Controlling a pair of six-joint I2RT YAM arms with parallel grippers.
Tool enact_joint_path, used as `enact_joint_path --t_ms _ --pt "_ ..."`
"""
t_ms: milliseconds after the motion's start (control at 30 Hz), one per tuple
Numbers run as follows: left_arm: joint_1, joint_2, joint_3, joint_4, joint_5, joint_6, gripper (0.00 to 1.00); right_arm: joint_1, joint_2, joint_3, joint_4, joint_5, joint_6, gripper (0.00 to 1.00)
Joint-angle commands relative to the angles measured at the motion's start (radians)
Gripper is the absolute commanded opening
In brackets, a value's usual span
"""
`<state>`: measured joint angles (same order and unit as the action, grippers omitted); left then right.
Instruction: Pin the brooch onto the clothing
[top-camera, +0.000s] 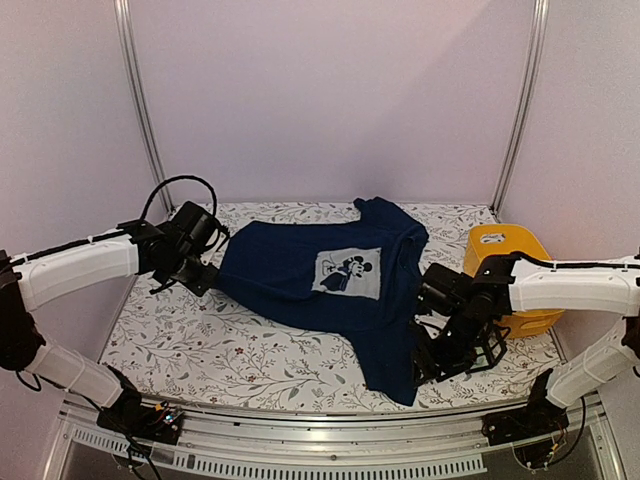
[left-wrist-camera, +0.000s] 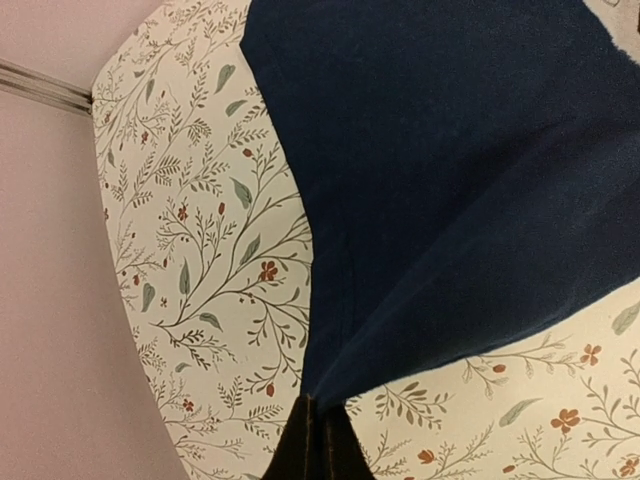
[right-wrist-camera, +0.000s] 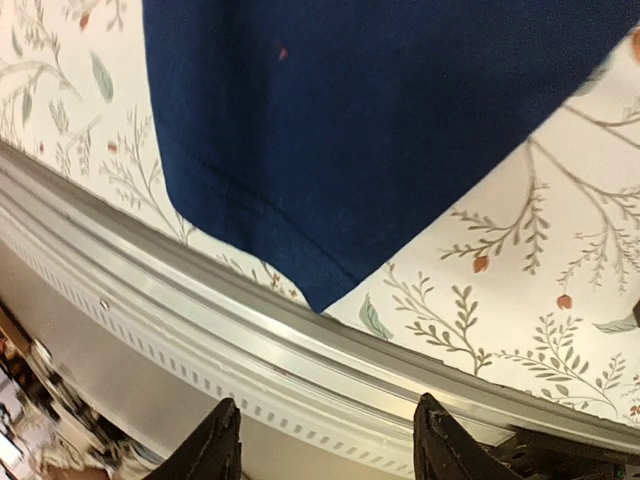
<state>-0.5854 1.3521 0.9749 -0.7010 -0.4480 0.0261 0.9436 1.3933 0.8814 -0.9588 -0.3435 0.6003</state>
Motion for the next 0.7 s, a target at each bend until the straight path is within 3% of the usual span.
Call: enact_joint_path --t_ms 0,200,433,500,633,667 --pt "-0.003 -0.008 -0.001 -0.002 0.005 0.011 0.00 -0.038 0.033 0.060 0.014 0.207 0.050 0.63" --pt "-0.005 -0.022 -0.001 -0.002 0.009 0.010 0.00 -0.044 0.157 0.066 0.137 0.337 0.077 0.66" --pt "-0.004 -0.021 -0.004 0.004 0.004 0.013 0.00 0.020 0.293 0.012 0.266 0.295 0.117 0.63" --pt "-0.004 -0.019 -0.004 0.005 0.003 0.015 0.00 0.028 0.318 0.005 0.299 0.273 0.120 0.52" --pt "-0.005 -0.024 -0.005 0.006 -0.002 0.015 0.00 0.028 0.334 -0.004 0.340 0.271 0.111 0.07" --pt "-0.004 -0.028 -0.006 0.007 -0.006 0.015 0.00 0.027 0.326 0.003 0.333 0.285 0.108 0.01"
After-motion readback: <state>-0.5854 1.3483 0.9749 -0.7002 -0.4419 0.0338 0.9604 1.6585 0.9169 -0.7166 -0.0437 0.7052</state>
